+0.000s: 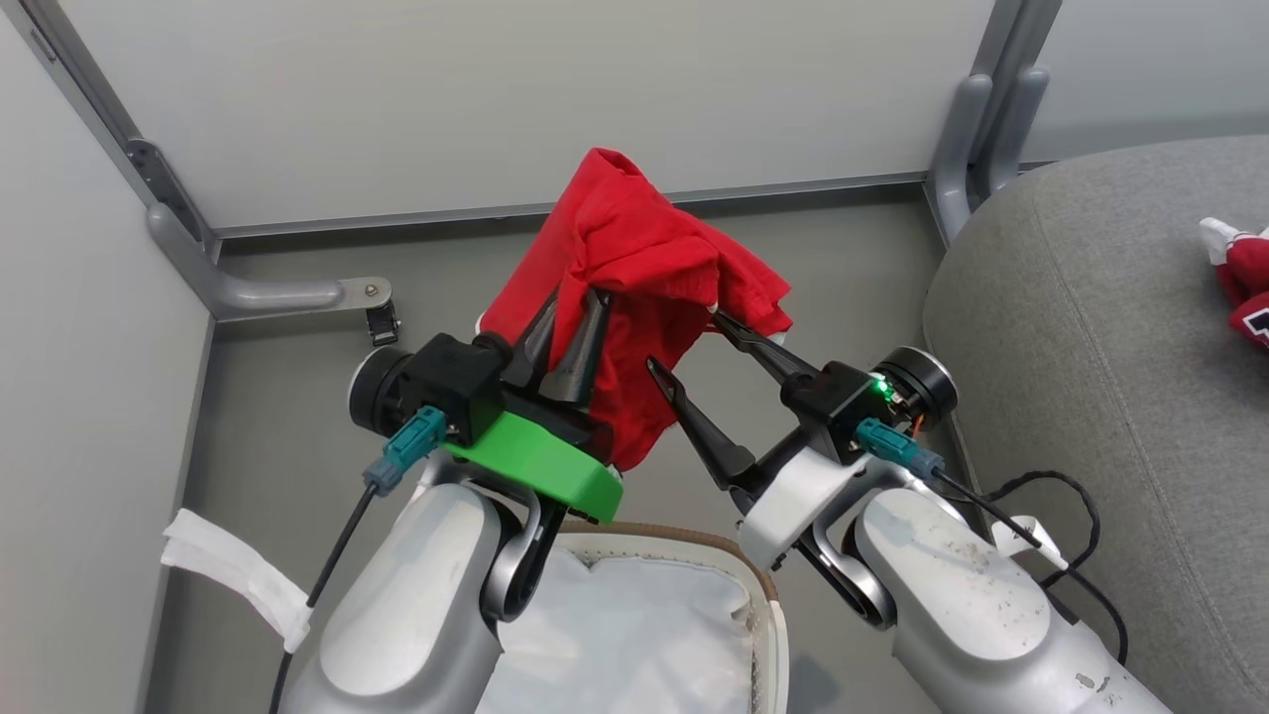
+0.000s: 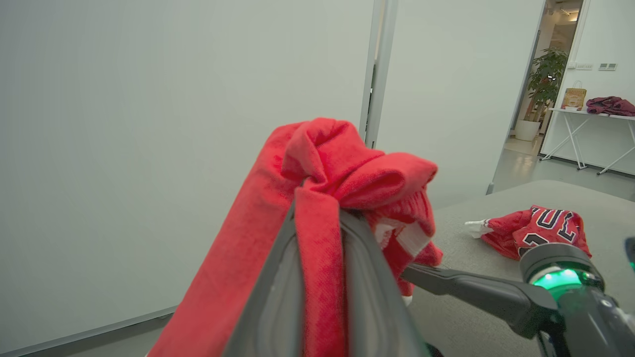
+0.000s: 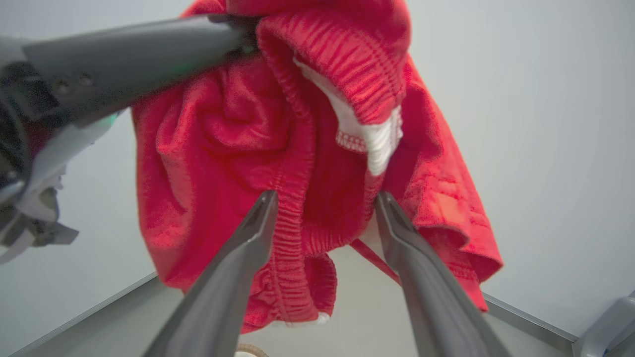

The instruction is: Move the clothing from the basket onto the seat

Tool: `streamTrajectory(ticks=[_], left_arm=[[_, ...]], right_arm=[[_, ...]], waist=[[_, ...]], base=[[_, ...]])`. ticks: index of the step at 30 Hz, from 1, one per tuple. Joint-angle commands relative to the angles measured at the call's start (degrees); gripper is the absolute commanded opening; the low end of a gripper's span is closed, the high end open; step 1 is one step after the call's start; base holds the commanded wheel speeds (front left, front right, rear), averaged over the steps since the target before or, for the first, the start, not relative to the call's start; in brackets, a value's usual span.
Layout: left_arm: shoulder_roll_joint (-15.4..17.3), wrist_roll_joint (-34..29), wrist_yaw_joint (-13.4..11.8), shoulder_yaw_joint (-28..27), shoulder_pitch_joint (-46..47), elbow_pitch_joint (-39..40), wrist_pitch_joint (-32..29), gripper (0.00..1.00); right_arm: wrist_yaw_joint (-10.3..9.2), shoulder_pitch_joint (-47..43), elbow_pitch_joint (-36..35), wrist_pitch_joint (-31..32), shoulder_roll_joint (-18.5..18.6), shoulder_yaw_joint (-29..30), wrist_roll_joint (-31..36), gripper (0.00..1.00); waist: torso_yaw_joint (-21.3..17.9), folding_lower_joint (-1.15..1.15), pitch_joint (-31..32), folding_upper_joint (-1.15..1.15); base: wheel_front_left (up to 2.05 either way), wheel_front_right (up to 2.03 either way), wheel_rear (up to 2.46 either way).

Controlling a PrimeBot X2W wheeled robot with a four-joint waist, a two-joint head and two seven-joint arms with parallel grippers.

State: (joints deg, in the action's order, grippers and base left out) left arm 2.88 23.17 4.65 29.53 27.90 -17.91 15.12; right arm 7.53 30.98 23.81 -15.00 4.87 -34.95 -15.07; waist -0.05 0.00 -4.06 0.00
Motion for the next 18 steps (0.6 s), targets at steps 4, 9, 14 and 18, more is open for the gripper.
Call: streamTrajectory(ticks=[4, 9, 14, 18], left_arm=[[0.1, 1.4, 0.6, 2.5, 0.0, 1.0, 0.0, 0.0], [0.1, 3.0, 1.2, 5.8, 0.7, 1.2, 0.0, 0.0], [0.1, 5.0, 1.9, 9.2, 1.1, 1.3, 0.0, 0.0], [0.1, 7.2, 2.2, 11.3, 1.5, 1.8, 0.0, 0.0]], right_arm=[[-0.08, 2.7, 2.8, -0.3, 0.1, -1.5, -1.5, 1.0], [-0.08, 5.2, 3.9, -0.3, 0.7, -4.4, -2.9, 1.0], [-0.08, 8.5, 4.8, -0.3, 3.1, -9.9, -4.5, 1.0], [-0.08, 11.0, 5.1, -0.3, 4.8, -13.2, -5.9, 1.0]], waist=[[1.2, 0.0, -0.3, 0.0], [2.6, 0.0, -0.6, 0.0], [3.9, 0.0, -0.8, 0.0], [5.1, 0.0, -1.3, 0.0]], base=[[0.0, 0.0, 0.0], [0.0, 0.0, 0.0], [0.0, 0.0, 0.0], [0.0, 0.0, 0.0]])
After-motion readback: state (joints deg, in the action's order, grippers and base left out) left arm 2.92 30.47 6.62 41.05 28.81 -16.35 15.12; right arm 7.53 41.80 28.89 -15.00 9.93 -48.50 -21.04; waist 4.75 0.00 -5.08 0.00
